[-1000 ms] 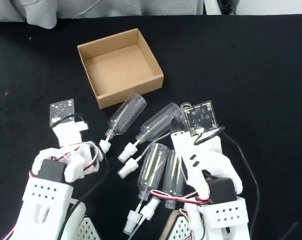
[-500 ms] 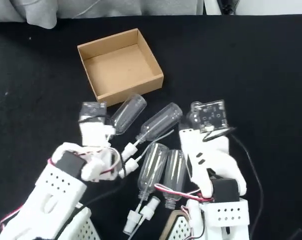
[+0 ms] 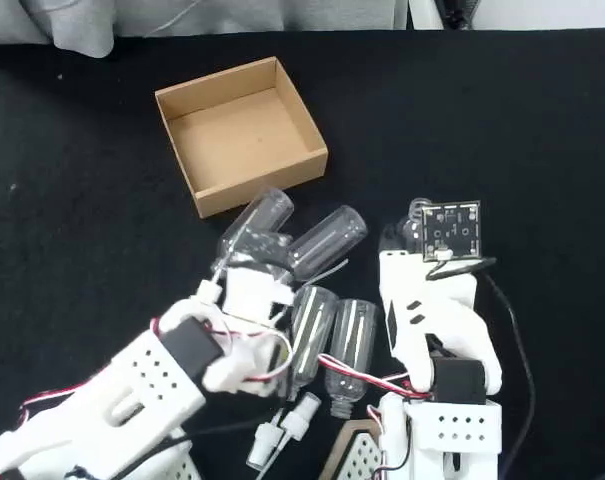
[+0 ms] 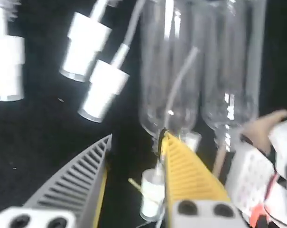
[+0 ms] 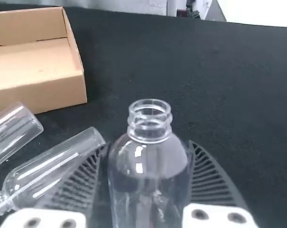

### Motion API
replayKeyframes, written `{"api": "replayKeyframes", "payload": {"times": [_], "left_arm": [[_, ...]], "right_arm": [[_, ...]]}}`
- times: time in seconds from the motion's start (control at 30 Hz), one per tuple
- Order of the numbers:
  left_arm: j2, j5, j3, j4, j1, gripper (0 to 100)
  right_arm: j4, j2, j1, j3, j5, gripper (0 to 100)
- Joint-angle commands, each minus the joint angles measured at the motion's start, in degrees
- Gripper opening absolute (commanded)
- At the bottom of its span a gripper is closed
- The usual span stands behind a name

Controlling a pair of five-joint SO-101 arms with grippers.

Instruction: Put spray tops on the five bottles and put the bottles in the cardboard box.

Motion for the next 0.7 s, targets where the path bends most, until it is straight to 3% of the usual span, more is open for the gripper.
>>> {"api": "replayKeyframes", "payload": {"times": [0.0,0.67], "left_arm": [[0.2,1.9,-3.5,-0.3,6.3,15],[0.3,6.3,-0.1,-5.5,20.7,15]], "right_arm": [[-2.7,-0.9,4.3,-3.0,-0.6,15.2],[-2.7,-1.0,4.7,-3.0,-0.6,15.2]]}}
